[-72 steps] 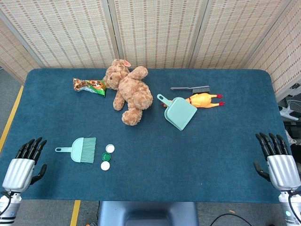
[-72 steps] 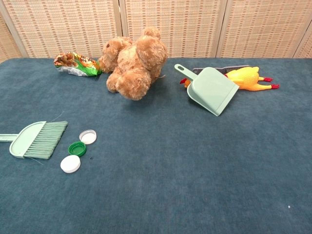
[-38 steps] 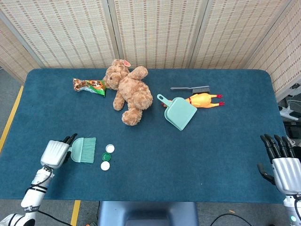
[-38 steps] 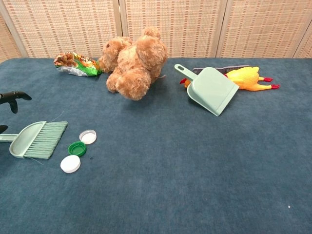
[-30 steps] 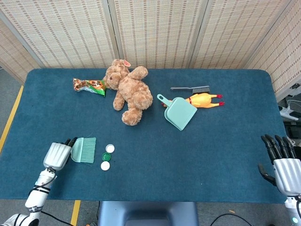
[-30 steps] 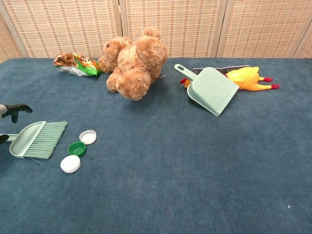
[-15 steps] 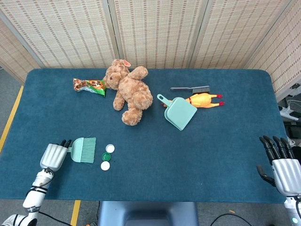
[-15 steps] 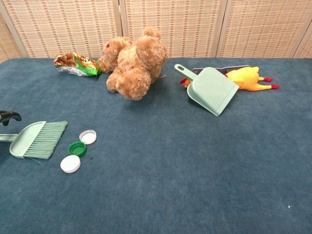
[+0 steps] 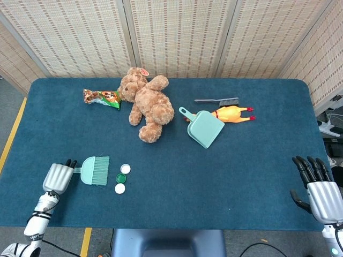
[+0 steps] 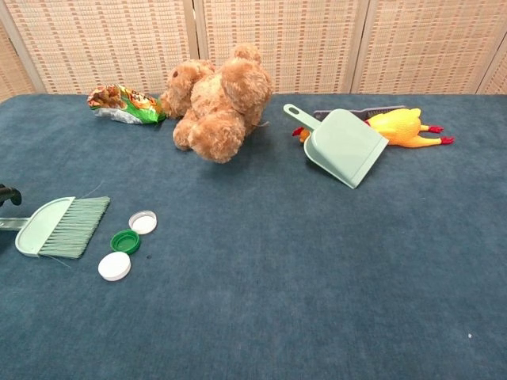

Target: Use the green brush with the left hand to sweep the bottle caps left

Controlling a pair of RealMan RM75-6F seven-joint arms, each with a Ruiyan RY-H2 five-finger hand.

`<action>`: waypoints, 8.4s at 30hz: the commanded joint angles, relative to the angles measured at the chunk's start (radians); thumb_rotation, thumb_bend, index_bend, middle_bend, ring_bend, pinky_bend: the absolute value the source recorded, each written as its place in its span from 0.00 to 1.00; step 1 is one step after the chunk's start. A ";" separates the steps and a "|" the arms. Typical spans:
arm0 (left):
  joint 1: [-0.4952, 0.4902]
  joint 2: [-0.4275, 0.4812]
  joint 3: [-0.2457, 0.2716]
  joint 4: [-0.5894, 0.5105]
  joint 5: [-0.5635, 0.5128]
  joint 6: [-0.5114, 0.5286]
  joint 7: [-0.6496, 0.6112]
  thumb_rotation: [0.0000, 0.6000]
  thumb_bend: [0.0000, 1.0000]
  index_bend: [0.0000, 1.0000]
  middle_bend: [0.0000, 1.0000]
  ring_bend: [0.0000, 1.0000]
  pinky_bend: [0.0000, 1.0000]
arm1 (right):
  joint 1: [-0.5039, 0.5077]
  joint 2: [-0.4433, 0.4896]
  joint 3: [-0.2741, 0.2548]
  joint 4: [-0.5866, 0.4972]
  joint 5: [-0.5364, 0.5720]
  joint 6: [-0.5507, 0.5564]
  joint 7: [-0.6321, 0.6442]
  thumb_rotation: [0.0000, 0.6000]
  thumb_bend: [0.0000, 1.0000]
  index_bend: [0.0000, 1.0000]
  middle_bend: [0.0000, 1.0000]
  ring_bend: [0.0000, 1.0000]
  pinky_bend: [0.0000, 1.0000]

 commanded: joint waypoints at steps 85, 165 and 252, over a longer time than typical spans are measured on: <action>-0.070 0.105 -0.024 -0.294 0.118 0.152 0.489 1.00 0.53 0.86 0.99 0.79 0.85 | 0.026 0.016 -0.045 -0.026 -0.017 -0.093 0.020 1.00 0.26 0.00 0.06 0.00 0.00; -0.147 0.044 0.060 -0.526 -0.236 0.227 1.613 1.00 0.54 0.86 1.00 0.81 0.88 | 0.012 0.109 -0.087 -0.085 -0.083 -0.066 0.120 1.00 0.26 0.00 0.06 0.00 0.00; -0.259 0.062 -0.035 -0.904 -0.134 0.228 1.314 1.00 0.61 0.87 1.00 0.83 0.89 | -0.004 0.154 -0.094 -0.085 -0.119 -0.028 0.210 1.00 0.26 0.00 0.06 0.00 0.00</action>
